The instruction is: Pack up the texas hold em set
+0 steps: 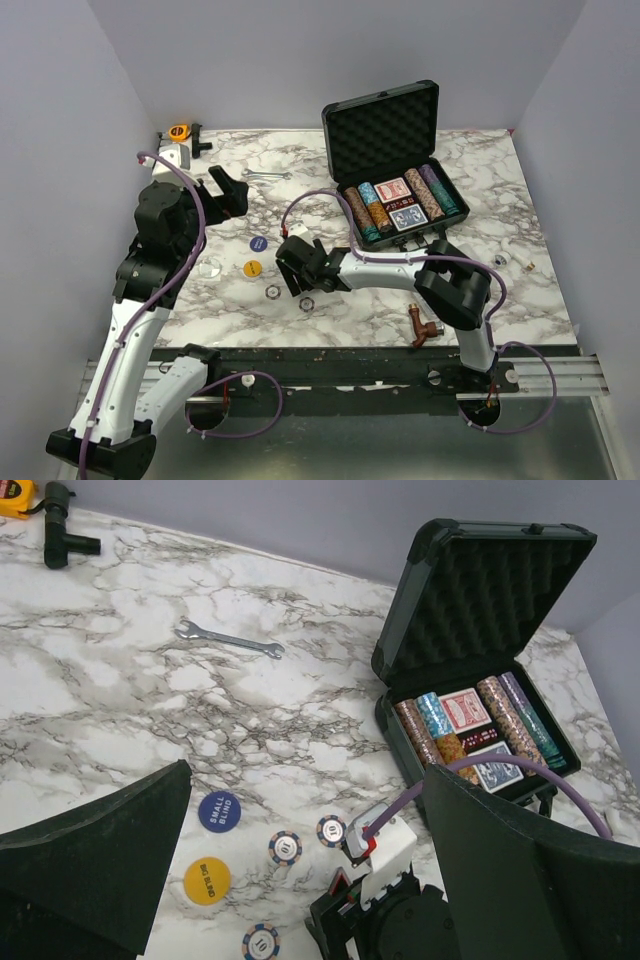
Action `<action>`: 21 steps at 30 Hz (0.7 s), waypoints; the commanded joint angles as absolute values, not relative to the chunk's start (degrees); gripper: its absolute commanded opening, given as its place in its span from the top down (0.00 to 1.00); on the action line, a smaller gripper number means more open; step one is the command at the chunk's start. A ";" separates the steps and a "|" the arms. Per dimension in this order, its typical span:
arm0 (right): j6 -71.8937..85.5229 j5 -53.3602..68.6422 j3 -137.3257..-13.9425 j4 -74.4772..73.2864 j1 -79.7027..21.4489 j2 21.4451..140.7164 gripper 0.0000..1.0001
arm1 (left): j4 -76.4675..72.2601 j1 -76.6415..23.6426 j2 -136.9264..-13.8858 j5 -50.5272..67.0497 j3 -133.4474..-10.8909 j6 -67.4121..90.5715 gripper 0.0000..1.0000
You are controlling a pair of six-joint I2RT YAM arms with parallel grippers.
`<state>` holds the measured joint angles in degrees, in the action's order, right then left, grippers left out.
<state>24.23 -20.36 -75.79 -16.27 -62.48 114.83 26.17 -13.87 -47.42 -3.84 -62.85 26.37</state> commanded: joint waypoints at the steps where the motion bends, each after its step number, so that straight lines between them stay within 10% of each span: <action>1: 24.02 -18.96 -73.65 -18.76 -62.85 114.50 0.26 | 25.11 -13.62 -47.96 -2.21 -62.14 25.84 0.01; 21: 24.20 -20.83 -72.19 -16.63 -62.92 113.68 0.47 | 27.46 -13.18 -52.67 2.97 -65.34 28.47 0.01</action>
<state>24.36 -19.84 -74.48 -14.55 -62.54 114.32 26.06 -13.54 -50.35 -1.87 -62.89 26.65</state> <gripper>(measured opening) 0.623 0.984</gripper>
